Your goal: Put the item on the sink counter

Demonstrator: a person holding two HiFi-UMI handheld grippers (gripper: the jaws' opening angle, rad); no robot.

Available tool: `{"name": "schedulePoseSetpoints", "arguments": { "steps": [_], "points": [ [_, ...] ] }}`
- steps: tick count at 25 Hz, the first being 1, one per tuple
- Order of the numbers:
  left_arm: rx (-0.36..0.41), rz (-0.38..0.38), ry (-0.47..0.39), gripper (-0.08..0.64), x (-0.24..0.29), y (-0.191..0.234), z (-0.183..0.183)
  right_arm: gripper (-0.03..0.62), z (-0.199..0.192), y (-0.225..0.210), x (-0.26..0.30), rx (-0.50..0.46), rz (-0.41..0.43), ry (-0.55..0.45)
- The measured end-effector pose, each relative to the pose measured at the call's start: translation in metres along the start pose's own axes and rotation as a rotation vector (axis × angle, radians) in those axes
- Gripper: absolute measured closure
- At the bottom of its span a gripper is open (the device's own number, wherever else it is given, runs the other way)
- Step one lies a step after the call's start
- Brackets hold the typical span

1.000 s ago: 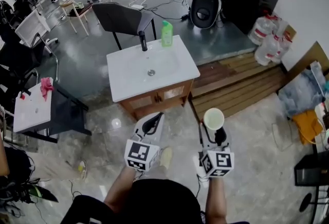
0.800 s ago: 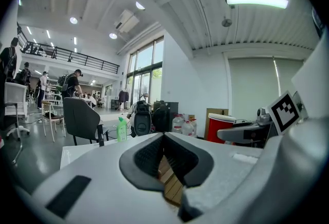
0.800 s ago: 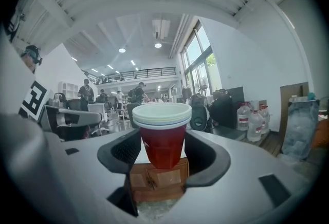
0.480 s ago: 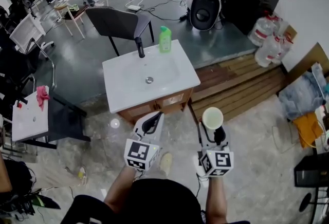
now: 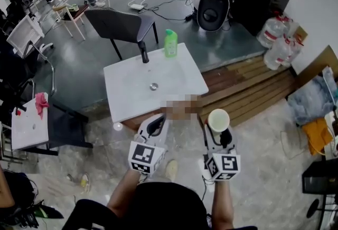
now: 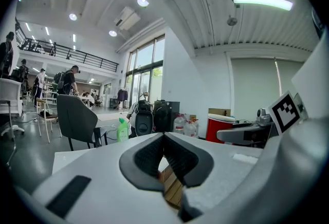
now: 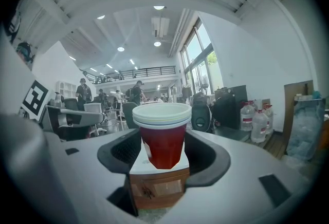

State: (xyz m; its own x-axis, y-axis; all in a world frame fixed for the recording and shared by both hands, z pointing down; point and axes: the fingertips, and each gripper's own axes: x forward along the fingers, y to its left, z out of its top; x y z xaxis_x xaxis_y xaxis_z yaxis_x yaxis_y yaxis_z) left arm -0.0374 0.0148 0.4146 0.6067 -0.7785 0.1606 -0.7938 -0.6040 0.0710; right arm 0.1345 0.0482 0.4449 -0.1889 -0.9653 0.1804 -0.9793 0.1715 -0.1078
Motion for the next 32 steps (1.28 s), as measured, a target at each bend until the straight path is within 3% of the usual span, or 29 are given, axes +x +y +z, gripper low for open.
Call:
{"name": "schedulePoseSetpoints", "arguments": {
  "steps": [21, 32],
  "points": [
    [-0.004, 0.051, -0.027, 0.558, 0.04, 0.037, 0.013, 0.328, 0.014, -0.009, 0.064, -0.007, 0.047, -0.017],
    [-0.008, 0.104, -0.018, 0.558, 0.09, 0.054, 0.011, 0.328, 0.016, -0.04, 0.121, -0.005, 0.103, -0.019]
  ]
}}
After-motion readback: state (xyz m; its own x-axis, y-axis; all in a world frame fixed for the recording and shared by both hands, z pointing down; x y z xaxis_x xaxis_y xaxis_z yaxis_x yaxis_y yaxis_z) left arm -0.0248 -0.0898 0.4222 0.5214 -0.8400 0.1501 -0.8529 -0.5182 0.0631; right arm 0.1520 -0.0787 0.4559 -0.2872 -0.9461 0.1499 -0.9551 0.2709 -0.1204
